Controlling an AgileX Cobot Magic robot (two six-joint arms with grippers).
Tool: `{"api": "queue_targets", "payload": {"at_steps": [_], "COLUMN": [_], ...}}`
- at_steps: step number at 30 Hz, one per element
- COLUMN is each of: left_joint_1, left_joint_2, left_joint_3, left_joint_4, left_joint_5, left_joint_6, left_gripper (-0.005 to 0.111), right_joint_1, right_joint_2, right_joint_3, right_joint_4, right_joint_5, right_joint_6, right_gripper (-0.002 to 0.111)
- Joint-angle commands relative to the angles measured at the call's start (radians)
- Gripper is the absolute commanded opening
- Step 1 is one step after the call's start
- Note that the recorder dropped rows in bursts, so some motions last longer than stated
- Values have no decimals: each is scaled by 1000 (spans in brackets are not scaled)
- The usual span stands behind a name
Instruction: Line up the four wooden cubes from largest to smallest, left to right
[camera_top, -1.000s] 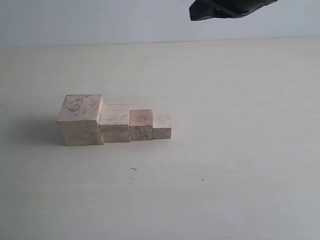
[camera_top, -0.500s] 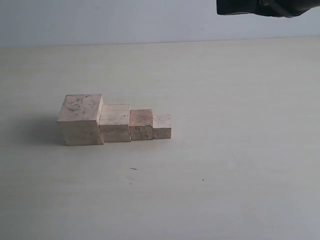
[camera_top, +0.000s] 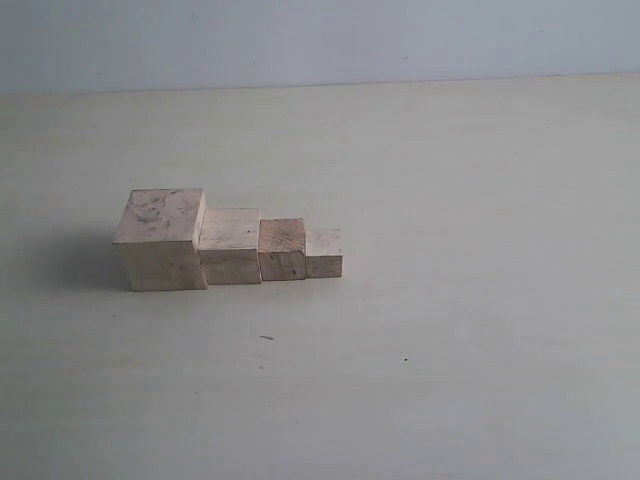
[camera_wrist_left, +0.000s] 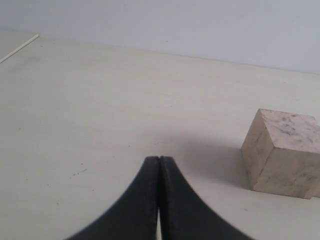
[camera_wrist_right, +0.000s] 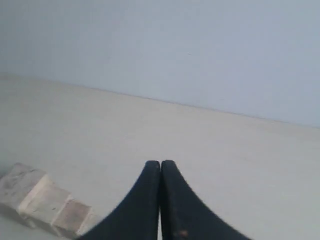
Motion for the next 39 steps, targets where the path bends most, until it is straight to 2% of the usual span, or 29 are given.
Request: {"api": "queue_targets", "payload": {"at_steps": [1, 7, 11, 18, 22, 28, 34, 39], "left_joint_1": [-5, -5, -5, -5, -5, -5, -5, -5], "left_joint_2": [-6, -6, -6, -6, -6, -6, -6, -6], "left_joint_3": [3, 3, 3, 3, 3, 3, 3, 3], "left_joint_4": [-9, -9, -9, -9, -9, -9, -9, -9], "left_joint_5": [-10, -10, -10, -10, -10, -10, -10, -10], "left_joint_6": [4, 4, 4, 4, 4, 4, 4, 4], "left_gripper": [0, 0, 0, 0, 0, 0, 0, 0], "right_joint_1": [-140, -356, -431, -438, -435, -435, -435, -435], "right_joint_2": [-113, -319, -453, -539, -548, -665, -795, -859], "right_joint_3": [92, 270, 365, 451, 528, 735, 906, 966], "right_joint_4": [-37, -61, -91, -131, -125, -125, -122, -122], "right_joint_5": [-12, -50, -84, -91, -199, -373, -384, -384], "right_joint_6": [22, 22, 20, 20, 30, 51, 98, 100], "right_gripper": [0, 0, 0, 0, 0, 0, 0, 0]}}
